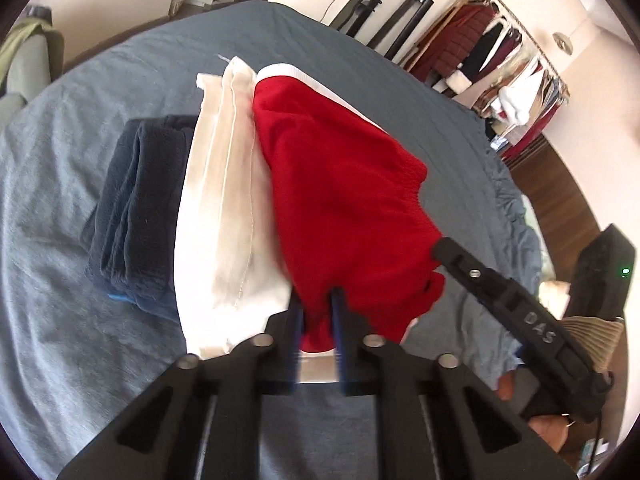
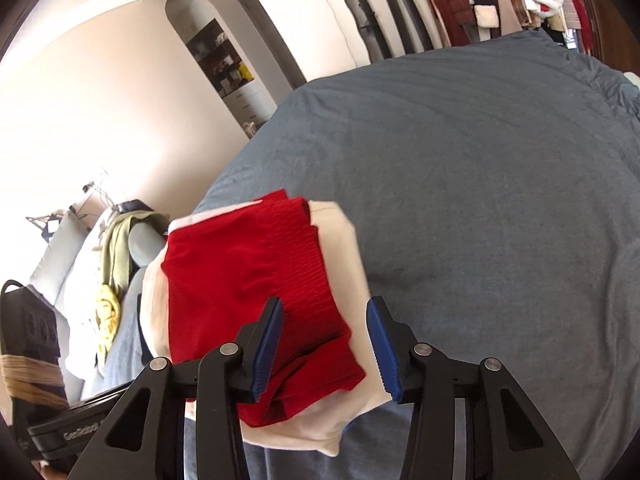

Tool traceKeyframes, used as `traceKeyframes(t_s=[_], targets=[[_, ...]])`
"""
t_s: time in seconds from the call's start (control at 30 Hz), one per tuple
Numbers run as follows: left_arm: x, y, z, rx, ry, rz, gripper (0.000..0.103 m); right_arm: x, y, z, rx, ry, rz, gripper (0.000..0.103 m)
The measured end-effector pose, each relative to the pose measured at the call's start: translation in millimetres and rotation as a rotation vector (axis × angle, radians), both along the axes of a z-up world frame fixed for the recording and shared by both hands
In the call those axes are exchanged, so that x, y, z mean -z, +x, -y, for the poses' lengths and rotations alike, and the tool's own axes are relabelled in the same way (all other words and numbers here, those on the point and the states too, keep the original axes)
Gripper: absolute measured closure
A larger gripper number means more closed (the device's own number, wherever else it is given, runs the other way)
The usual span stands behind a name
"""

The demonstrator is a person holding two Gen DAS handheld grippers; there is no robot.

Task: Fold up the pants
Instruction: 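Lower the red shorts onto the white folded cloth and open both tools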

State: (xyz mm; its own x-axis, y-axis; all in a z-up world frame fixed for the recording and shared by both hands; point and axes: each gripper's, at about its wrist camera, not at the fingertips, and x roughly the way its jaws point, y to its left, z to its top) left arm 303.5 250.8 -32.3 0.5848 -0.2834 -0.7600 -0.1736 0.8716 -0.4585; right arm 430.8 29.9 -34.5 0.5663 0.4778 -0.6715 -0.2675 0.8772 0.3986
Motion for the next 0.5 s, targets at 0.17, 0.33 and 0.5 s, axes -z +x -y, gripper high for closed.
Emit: traceKeyframes(t_s=[0.17, 0.33, 0.5], targets=[[-8, -17, -5, -0.038, 0.019, 0.018, 0.093, 4, -2, -10, -0.027, 0.011, -0.019, 0.057], [-5, -20, -9, -0.055, 0.068, -0.019, 0.093, 12, -3, -17, -0.055, 0.0, -0.06, 0.057], [5, -25, -11, -0.056, 0.113, -0.068, 0.093, 17, -7, -17, -0.063, -0.025, -0.091, 0.057]])
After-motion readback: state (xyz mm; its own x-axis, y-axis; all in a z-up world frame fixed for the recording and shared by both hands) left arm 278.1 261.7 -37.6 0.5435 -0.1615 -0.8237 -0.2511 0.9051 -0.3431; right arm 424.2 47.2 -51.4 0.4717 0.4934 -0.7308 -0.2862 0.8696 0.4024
